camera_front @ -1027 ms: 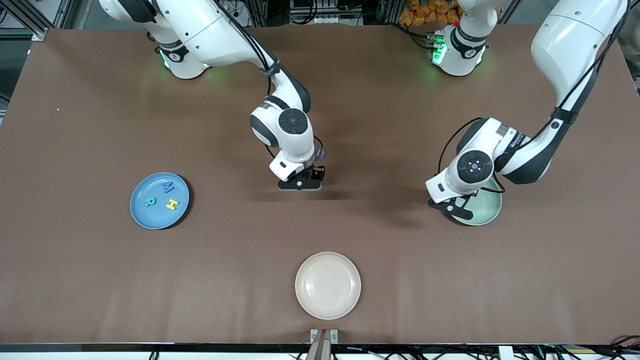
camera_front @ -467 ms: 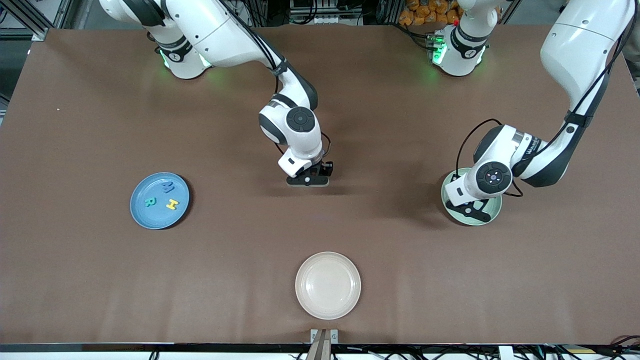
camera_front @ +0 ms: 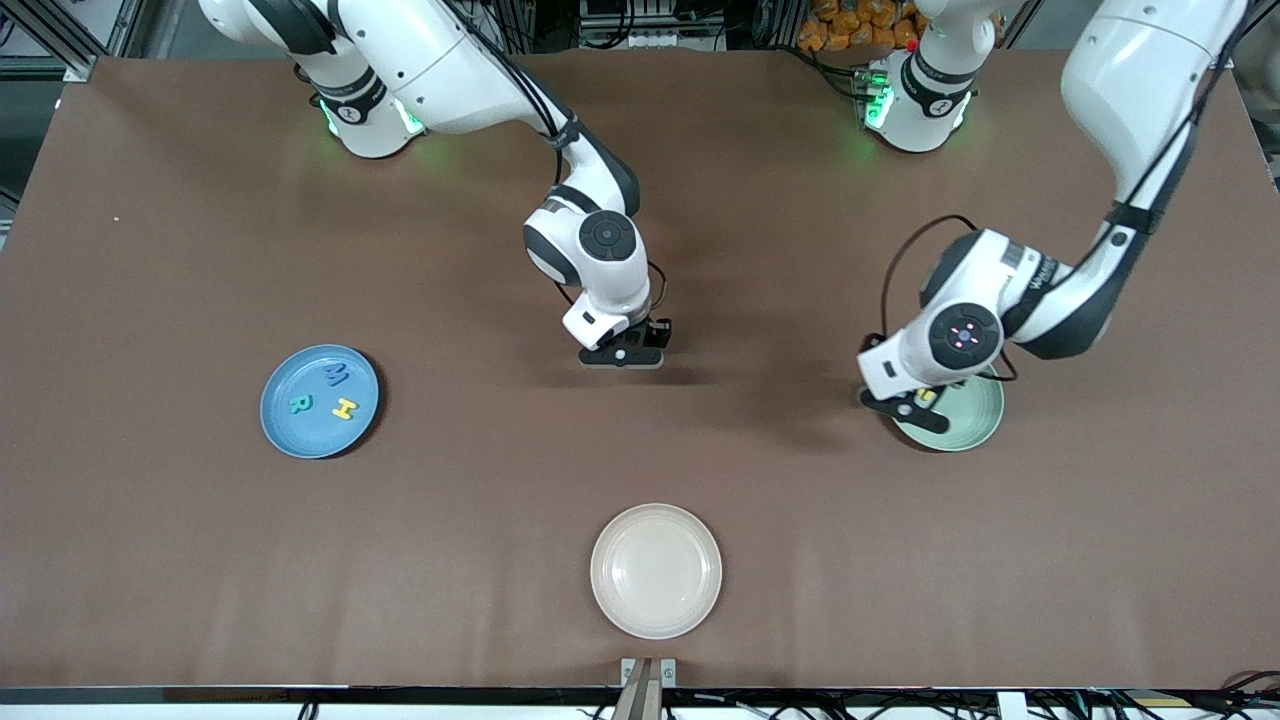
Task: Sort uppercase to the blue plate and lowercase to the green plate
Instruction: 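Place the h on the green plate while the right gripper lifts the Q, then place the Q on the blue plate while the left gripper reaches the a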
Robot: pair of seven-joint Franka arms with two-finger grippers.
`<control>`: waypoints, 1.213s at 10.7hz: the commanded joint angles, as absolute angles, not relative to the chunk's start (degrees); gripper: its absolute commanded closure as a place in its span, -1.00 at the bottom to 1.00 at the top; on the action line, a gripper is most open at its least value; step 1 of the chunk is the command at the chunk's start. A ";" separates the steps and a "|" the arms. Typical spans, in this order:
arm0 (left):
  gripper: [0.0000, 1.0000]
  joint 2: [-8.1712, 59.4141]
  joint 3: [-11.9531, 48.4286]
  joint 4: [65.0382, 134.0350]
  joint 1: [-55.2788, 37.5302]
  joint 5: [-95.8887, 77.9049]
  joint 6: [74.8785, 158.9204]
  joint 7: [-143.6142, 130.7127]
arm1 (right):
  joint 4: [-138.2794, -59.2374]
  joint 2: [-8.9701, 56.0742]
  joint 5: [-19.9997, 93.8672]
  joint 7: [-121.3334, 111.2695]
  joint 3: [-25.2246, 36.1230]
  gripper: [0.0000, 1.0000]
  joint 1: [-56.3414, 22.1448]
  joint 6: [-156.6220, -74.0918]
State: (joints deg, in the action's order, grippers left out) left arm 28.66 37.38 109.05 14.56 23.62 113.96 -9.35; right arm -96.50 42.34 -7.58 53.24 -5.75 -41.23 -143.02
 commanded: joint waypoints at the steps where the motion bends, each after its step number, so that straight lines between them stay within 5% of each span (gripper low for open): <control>1: -1.00 26.46 40.24 109.69 13.62 20.31 112.67 -9.76 | -95.27 43.51 -7.47 53.27 -5.63 0.48 -41.66 -143.00; 2: -1.00 26.46 41.56 109.60 13.19 20.30 112.68 -10.02 | -95.27 43.42 -7.64 52.91 -5.63 0.78 -41.66 -143.00; 3: -1.00 26.54 42.62 109.60 12.92 20.30 112.85 -10.19 | -95.27 43.24 -7.65 51.17 -5.63 0.86 -41.40 -142.91; 6: -1.00 26.46 47.18 109.95 11.87 19.07 112.85 -17.01 | -95.80 41.32 -7.47 42.32 -5.63 0.89 -37.11 -141.08; 9: -1.00 26.63 49.74 109.95 10.56 18.99 113.11 -21.17 | -96.06 36.41 -7.47 26.87 -5.01 0.89 -29.82 -130.11; 13: -0.90 29.35 49.49 109.95 -0.49 19.51 122.84 -32.76 | -104.65 27.97 -7.03 1.47 5.06 0.87 -23.30 -126.12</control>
State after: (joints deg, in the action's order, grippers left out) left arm 28.70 49.85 109.81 3.67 20.18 119.44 -29.29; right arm -98.07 32.82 -7.62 8.42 1.95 -24.40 -125.58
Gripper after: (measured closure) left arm 0.009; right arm 0.634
